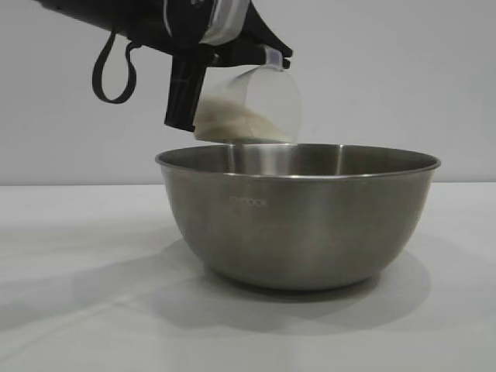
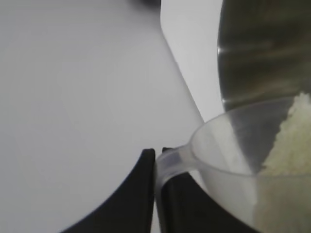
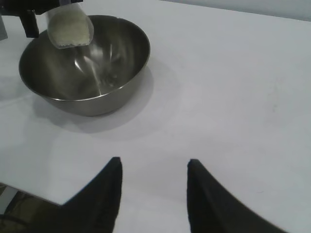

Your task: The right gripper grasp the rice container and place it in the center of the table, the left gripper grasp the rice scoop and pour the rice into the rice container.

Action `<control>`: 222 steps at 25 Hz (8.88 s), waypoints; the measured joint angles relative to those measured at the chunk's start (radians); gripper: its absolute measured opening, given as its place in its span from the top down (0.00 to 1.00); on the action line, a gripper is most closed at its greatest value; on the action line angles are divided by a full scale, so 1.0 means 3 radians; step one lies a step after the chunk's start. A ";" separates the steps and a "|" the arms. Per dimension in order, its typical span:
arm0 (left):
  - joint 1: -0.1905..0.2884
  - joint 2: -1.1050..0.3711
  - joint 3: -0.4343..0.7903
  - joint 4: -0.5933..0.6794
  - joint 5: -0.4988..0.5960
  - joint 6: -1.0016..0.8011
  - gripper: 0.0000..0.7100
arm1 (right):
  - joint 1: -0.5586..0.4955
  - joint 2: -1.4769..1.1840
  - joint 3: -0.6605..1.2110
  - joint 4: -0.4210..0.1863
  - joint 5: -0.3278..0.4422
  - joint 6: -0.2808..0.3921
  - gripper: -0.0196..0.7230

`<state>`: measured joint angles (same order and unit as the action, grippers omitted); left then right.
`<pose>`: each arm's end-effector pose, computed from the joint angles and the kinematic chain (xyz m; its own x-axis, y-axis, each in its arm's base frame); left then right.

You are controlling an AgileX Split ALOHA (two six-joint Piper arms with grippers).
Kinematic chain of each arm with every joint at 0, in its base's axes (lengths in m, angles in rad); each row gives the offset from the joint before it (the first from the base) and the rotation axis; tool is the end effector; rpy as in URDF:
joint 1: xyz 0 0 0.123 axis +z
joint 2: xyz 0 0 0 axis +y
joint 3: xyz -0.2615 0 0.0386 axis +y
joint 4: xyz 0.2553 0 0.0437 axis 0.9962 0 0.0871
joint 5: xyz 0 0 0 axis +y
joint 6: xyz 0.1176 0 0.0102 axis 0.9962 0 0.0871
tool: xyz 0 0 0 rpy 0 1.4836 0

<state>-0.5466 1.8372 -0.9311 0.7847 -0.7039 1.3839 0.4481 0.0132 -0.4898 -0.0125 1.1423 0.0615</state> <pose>0.3127 -0.2534 0.1623 0.8543 0.4113 0.3179 -0.1652 -0.3651 0.9162 0.0408 0.0181 0.2564 -0.5159 -0.1856 -0.8363 -0.3962 0.9172 0.0409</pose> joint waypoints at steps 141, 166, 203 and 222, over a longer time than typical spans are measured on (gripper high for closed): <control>0.2374 -0.3902 0.2126 0.0714 0.1735 -0.7256 0.71 | 0.0006 0.0000 0.0000 -0.0075 0.0000 0.0095 0.62; 0.2332 -0.4615 0.2120 0.3350 0.1211 -1.0004 0.71 | 0.0006 0.0000 0.0000 -0.0075 0.0000 0.0095 0.62; 0.1693 -0.6053 0.1436 -0.2814 0.6006 -0.4197 0.71 | 0.0006 0.0000 0.0000 -0.0075 0.0000 0.0095 0.62; 0.1693 -0.6182 0.1468 -0.2927 0.6086 -0.4197 0.71 | 0.0006 0.0000 0.0000 -0.0075 0.0000 0.0095 0.62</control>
<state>-0.0387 -0.0174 -0.4908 -0.0934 1.1220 0.1249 0.4498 0.0132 -0.4898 -0.0350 1.1423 0.0899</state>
